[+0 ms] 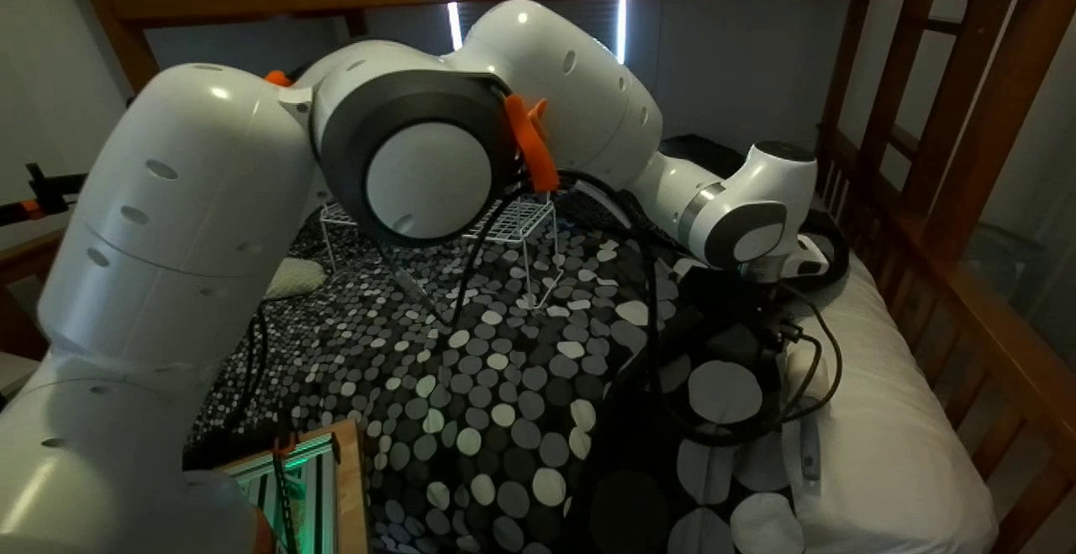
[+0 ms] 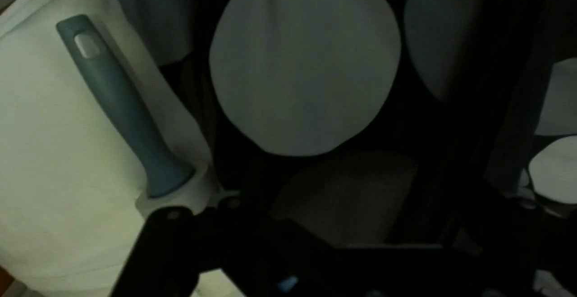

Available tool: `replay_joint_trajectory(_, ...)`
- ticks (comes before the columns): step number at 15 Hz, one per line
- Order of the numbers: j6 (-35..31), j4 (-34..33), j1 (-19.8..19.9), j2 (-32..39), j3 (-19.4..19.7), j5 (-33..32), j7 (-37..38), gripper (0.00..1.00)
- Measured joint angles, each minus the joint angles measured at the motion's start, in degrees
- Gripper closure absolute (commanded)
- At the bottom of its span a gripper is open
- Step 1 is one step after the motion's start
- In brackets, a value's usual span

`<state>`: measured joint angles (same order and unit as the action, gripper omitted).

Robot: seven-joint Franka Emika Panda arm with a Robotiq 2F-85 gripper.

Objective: Put the lint roller on the right end of the bed then put the comforter over it

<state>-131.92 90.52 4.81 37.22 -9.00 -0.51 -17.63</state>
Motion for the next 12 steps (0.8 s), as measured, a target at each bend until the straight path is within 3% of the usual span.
replay_joint_trajectory(6, 0.78, 1.02, -0.7, -0.33, 0.05, 0.3, 0.55, 0.0)
replay_joint_trajectory(12, 10.37, 2.13, -4.76, -0.33, 0.12, 1.54, 7.18, 0.0)
